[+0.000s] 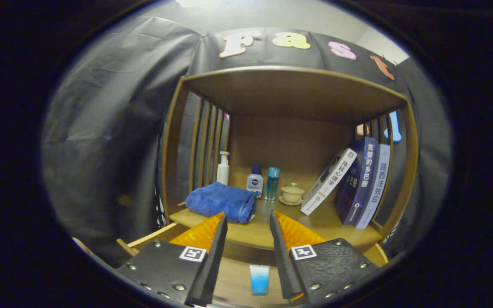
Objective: Pull open the drawer, take out the items inside it, and place them on the countertop above the cabinet.
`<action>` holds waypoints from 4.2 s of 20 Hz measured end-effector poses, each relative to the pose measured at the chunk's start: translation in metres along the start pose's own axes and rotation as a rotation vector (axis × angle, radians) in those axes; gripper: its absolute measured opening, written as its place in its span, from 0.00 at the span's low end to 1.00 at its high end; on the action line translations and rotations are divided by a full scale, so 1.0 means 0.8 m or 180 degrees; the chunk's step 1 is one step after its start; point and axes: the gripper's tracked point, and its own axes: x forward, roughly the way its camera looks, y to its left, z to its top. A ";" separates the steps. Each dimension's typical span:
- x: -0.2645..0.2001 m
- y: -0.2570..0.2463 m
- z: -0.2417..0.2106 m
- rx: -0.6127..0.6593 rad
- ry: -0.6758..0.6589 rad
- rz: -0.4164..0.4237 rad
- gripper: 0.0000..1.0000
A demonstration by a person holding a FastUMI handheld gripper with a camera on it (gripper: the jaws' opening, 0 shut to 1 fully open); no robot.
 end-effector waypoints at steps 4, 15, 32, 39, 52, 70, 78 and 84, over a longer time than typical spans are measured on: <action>0.042 -0.035 -0.043 0.0181 0.0611 -0.0052 0.76; 0.021 -0.055 -0.222 -0.0347 0.2313 0.0218 0.88; -0.005 -0.051 -0.298 -0.0628 0.3530 0.0366 0.89; 0.011 -0.044 -0.298 -0.0230 0.3488 0.0430 0.49; -0.013 -0.032 -0.219 -0.0406 0.2967 0.0817 0.41; 0.008 -0.020 -0.086 0.0134 0.2115 0.0801 0.41; 0.025 -0.037 -0.040 0.0401 0.1706 0.0676 0.41; 0.085 -0.082 -0.070 0.0096 0.1607 0.0071 0.40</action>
